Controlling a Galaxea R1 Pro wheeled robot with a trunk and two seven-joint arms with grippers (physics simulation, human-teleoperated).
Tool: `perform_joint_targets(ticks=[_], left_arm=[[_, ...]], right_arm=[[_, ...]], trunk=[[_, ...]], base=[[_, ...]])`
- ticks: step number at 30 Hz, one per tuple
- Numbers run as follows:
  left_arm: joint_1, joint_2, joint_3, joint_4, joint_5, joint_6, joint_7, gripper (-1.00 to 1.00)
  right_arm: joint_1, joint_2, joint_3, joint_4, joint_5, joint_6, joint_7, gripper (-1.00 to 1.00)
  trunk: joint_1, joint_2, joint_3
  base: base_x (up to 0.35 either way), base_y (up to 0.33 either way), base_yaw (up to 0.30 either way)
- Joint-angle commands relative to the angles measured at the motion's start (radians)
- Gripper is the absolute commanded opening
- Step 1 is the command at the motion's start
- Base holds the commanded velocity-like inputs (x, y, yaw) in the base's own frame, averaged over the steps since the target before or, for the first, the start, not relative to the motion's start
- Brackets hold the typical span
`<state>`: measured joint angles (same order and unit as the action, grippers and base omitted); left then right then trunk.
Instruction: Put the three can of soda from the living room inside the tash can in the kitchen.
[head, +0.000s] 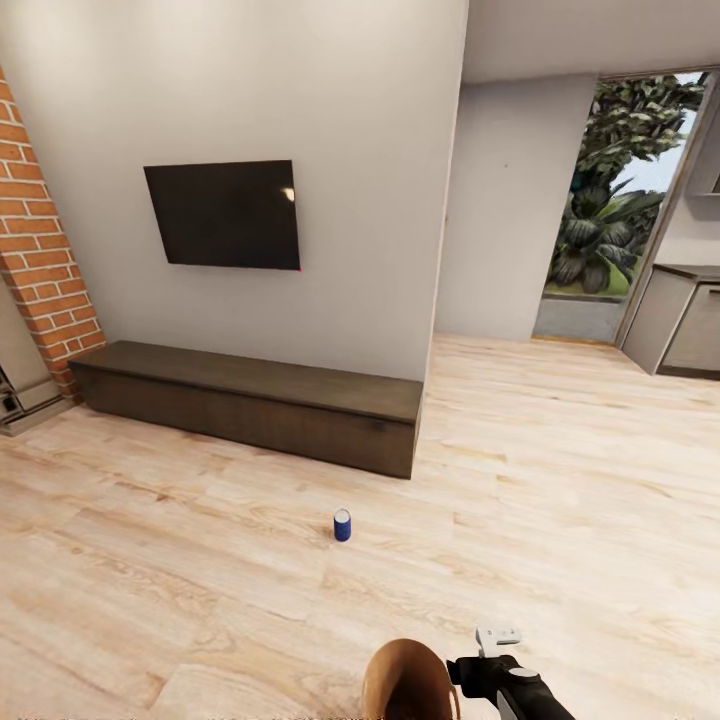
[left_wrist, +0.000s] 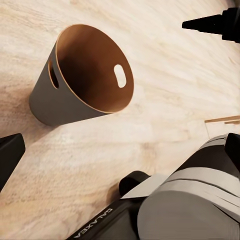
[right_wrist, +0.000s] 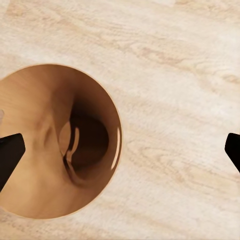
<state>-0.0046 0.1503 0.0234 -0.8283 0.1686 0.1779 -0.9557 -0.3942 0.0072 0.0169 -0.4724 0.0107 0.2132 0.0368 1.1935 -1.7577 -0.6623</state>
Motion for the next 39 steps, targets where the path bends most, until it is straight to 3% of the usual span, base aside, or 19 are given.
perform_joint_targets(ticks=[1, 14, 23, 31, 32, 39], left_arm=[[0.000, 0.000, 0.000, 0.000, 0.000, 0.000, 0.000, 1.00], [0.000, 0.000, 0.000, 0.000, 0.000, 0.000, 0.000, 1.00], [0.000, 0.001, 0.000, 0.000, 0.000, 0.000, 0.000, 1.00], [0.000, 0.001, 0.000, 0.000, 0.000, 0.000, 0.000, 1.00], [0.000, 0.000, 0.000, 0.000, 0.000, 0.000, 0.000, 1.00], [0.000, 0.000, 0.000, 0.000, 0.000, 0.000, 0.000, 1.00]], right_arm=[[0.000, 0.000, 0.000, 0.000, 0.000, 0.000, 0.000, 1.00], [0.000, 0.000, 0.000, 0.000, 0.000, 0.000, 0.000, 1.00], [0.000, 0.000, 0.001, 0.000, 0.000, 0.000, 0.000, 1.00], [0.000, -0.001, 0.072, 0.001, 0.000, 0.000, -0.001, 1.00], [0.000, -0.001, 0.106, 0.001, 0.000, -0.001, -0.001, 1.00], [0.000, -0.001, 0.113, 0.002, 0.000, -0.002, -0.002, 1.00]], trunk=[[0.004, -0.007, -0.004], [0.054, -0.098, -0.065], [0.054, -0.098, -0.072], [0.054, -0.098, -0.072], [0.054, -0.098, -0.072], [0.054, -0.098, -0.072]], base=[[0.000, 0.000, 0.000], [0.000, 0.000, 0.000], [0.000, 0.000, 0.000], [0.000, 0.000, 0.000], [0.000, 0.000, 0.000], [0.000, 0.000, 0.000]])
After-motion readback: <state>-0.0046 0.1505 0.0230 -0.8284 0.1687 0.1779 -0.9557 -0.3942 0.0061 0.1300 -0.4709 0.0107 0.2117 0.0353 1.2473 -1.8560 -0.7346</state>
